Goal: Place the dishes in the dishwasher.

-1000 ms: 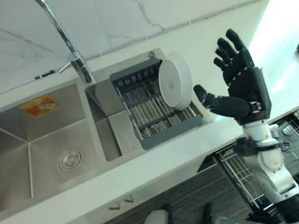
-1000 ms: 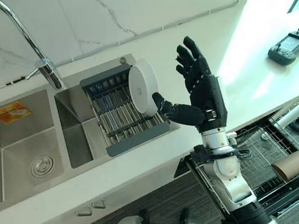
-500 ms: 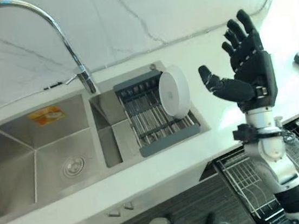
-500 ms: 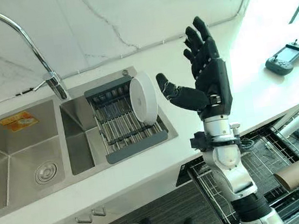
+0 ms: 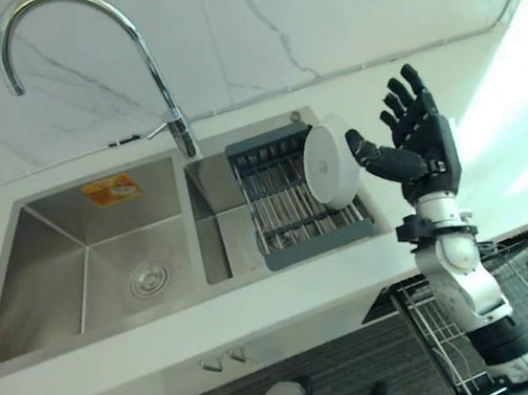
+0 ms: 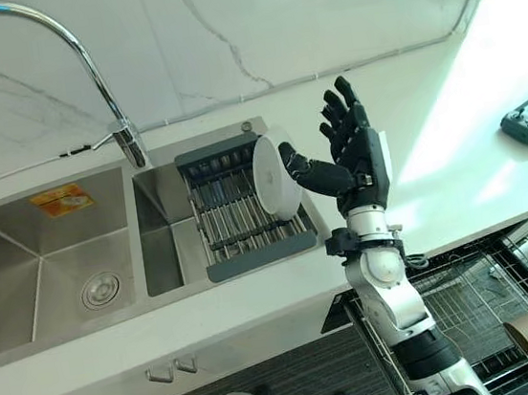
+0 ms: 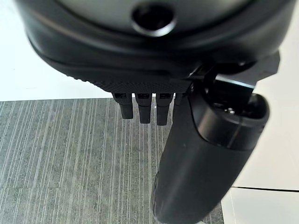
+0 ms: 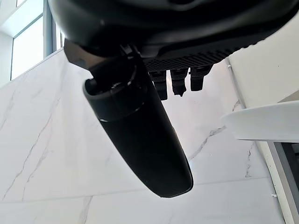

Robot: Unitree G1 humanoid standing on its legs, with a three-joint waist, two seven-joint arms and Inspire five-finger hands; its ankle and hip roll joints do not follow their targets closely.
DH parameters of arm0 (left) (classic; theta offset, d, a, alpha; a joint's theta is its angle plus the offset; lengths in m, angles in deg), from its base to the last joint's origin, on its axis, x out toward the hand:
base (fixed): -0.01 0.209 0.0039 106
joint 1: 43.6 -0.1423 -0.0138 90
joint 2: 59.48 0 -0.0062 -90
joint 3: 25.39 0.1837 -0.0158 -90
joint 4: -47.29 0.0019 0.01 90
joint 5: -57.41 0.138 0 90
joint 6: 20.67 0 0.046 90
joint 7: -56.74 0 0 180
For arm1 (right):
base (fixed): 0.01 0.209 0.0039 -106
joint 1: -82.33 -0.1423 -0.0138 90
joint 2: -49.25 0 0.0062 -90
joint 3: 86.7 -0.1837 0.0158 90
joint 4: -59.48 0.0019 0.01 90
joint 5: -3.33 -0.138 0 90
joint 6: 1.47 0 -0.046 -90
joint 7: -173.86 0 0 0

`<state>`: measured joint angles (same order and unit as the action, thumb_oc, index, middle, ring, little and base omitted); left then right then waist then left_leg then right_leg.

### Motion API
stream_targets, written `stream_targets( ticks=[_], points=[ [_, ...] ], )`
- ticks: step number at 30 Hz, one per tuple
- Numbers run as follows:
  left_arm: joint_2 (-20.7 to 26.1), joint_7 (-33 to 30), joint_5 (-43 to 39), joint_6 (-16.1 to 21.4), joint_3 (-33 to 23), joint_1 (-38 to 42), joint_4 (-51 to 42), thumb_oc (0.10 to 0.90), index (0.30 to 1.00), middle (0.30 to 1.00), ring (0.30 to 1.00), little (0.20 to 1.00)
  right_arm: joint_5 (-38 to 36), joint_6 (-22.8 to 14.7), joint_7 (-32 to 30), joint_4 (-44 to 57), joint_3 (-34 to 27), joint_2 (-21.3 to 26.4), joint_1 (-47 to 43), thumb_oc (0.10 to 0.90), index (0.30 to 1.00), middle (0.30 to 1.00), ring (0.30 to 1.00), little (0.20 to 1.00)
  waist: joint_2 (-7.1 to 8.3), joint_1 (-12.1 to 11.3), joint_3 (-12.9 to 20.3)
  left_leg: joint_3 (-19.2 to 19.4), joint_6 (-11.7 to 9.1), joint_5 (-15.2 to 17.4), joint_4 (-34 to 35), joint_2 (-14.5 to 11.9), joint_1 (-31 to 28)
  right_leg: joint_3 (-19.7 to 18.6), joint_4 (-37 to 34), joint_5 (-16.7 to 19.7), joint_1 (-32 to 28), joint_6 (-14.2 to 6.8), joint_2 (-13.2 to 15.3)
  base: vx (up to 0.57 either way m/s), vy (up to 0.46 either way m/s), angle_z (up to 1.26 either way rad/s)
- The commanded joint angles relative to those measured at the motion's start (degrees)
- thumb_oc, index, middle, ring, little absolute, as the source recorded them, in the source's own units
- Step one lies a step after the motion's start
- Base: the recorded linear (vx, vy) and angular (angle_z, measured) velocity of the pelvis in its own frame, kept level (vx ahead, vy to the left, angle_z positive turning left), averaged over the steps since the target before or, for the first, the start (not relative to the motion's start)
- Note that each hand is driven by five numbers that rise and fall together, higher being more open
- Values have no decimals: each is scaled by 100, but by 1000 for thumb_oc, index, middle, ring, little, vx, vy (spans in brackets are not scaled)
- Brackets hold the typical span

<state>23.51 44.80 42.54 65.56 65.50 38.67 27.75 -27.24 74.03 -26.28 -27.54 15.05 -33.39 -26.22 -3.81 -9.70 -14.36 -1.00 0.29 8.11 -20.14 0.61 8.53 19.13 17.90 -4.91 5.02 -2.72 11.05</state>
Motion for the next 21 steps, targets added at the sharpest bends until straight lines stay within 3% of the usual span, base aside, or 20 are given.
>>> stream_targets(
  ticks=[1,11,21],
  points=[
    [442,-48,183,-54,326,-156,28,800,900,900,900,900,43,-376,-41,74,-115,26,-882,800,900,900,900,900,19,-40,106,193,-71,443,296,-291,-83,88,-71,-959,-394,-213,22,26,44,14],
    [472,-35,207,-154,377,-107,-113,800,900,900,900,900,33,-74,-178,-218,-126,65,-998,800,900,900,900,900,7,-63,-40,152,-115,353,296,-321,12,156,-71,-927,-378,-195,35,4,8,6],
    [486,-35,165,-189,402,-85,-201,800,900,900,900,900,-107,-7,-31,-781,-100,-8,-1022,800,900,900,900,900,28,-120,-146,86,-133,299,296,-325,54,202,-71,-923,-391,-177,28,6,3,4]
  ],
)
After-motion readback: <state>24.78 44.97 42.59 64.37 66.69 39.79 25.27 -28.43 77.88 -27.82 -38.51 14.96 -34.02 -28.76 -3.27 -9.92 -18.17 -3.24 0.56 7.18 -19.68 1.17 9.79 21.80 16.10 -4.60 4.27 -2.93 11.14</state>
